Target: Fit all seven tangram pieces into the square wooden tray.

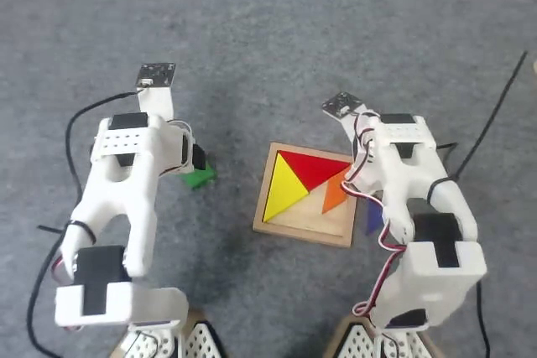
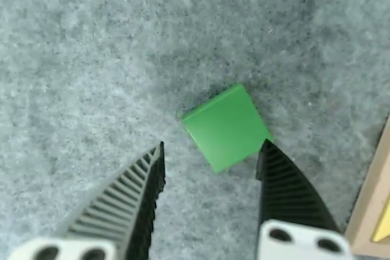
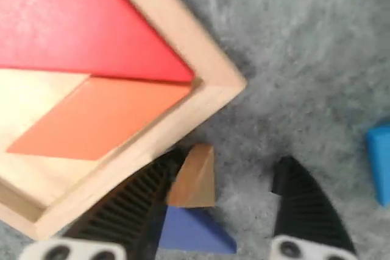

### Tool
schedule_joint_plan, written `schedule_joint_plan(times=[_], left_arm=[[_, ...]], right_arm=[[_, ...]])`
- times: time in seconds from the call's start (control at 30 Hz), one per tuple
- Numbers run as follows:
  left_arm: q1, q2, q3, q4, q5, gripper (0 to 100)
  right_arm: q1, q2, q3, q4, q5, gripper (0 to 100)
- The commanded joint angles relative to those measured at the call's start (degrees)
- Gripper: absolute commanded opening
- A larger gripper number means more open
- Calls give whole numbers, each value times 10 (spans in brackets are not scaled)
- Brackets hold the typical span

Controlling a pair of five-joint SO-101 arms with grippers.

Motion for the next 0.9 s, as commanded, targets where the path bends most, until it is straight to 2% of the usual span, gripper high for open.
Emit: schedule_joint_plan(times=[0.0, 0.03, 0.3, 0.47, 0.57, 0.67, 0.77, 0.87], left_arm=[[-4, -32, -2, -8, -4, 239], [-4, -32, -2, -8, -4, 239], [-4, -32, -1, -8, -4, 239], [-4, -28, -1, -9, -4, 239], [-4, -30, -1, -9, -4, 239], [-4, -31, -2, -9, -4, 239], [-4, -32, 0, -15, -4, 239], [-4, -28, 0, -20, -4, 239]], right_arm=[[-5, 3, -1, -4, 4, 24], [-5, 3, -1, -4, 4, 2], [0, -2, -26, 16, -47, 9], [30, -2, -148, 145, -84, 9], [22, -2, -227, 221, -84, 9], [-35, -2, -277, 276, -86, 9], [-123, -2, -307, 320, -93, 9], [-211, 2, -314, 330, -142, 9]])
